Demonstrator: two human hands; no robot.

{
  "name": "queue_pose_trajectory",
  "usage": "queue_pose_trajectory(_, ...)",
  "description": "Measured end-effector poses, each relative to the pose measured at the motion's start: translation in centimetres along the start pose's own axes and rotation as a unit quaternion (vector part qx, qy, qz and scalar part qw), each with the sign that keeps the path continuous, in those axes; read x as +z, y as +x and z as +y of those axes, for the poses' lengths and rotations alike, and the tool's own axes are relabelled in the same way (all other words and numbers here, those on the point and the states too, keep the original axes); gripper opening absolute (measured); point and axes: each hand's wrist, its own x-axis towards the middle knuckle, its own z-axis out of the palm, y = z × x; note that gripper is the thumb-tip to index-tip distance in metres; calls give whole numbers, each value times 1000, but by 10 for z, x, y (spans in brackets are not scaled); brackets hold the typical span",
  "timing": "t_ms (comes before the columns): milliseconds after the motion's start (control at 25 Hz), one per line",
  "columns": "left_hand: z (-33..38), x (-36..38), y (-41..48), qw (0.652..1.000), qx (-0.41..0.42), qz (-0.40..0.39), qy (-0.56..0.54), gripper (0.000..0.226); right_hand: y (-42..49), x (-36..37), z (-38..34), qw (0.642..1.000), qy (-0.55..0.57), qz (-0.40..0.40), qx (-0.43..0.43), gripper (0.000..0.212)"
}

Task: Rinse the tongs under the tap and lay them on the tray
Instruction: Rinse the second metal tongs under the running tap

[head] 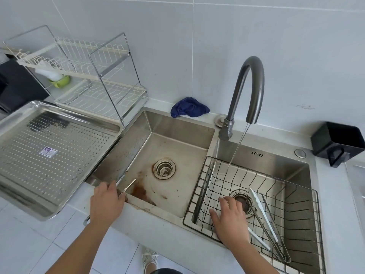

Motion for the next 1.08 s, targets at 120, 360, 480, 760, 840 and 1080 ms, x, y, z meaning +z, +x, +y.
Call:
queue_pose_trajectory(120,2,-5,3,999,28,22,-22,29,2,2,1,1000,2,-9,4,51)
queue_pose_trajectory(360,60,-21,3,981,19,2,-192,32,3,5,4,999,26,-16,13,50)
queue_pose_trajectory(480,105,-22,-8,954,51,-7,-296,34,5,0,4,997,54,-49,39,50)
queue_pose_trajectory(760,179,-30,-43,783,-76,-235,-571,28,22,-37,-4,948,283,-30,141,34)
queue_pose_trajectory(840,198,-33,-50,747,-71,-284,-597,35,40,-65,-17,879,444,-31,169,25)
queue_pose_trajectory(1080,237,-27,-59,762,0,-313,-567,40,85,-108,-43,865,481,-28,138,42)
